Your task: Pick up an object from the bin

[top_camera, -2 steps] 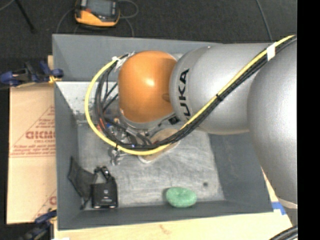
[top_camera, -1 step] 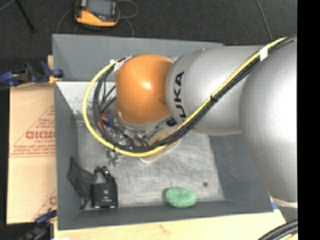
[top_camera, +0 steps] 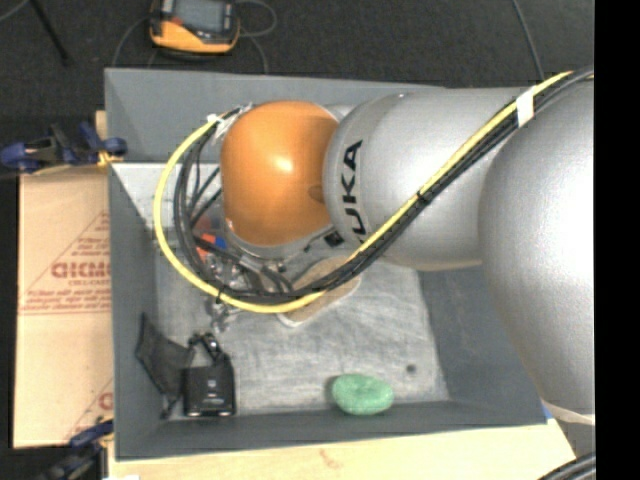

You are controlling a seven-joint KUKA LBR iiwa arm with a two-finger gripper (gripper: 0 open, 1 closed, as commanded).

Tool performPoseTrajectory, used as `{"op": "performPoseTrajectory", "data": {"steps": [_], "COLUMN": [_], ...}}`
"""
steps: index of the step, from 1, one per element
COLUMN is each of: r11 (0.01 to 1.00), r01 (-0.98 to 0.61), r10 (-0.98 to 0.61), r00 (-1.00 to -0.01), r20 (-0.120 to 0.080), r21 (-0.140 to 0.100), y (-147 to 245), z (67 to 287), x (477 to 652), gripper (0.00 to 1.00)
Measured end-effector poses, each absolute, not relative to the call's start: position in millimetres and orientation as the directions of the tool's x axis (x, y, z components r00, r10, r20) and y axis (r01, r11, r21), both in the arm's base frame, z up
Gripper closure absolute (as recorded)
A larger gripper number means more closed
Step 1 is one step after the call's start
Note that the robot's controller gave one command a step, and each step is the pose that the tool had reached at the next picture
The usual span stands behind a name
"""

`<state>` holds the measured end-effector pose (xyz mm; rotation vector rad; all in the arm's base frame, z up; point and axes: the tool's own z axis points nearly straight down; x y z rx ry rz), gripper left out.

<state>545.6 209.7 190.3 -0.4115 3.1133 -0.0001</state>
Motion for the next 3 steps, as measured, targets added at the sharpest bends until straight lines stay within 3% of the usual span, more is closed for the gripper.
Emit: {"op": "performPoseTrajectory", "data": {"steps": [1, 2, 3], "r11": [0.857, 0.915, 0.897], "r01": [-0.515, -0.404, -0.442], "r10": [-0.515, -0.404, -0.442], "r00": [-0.857, -0.915, -0.897], "r20": [-0.006, -0.004, -0.001], "r21": [-0.002, 0.001, 0.001], "y": [208.7, 205.7, 206.5], "z": [182.1, 170.2, 151.8], "x": [553.4, 561.8, 516.5], "gripper": [1.0, 1.0, 0.0]}}
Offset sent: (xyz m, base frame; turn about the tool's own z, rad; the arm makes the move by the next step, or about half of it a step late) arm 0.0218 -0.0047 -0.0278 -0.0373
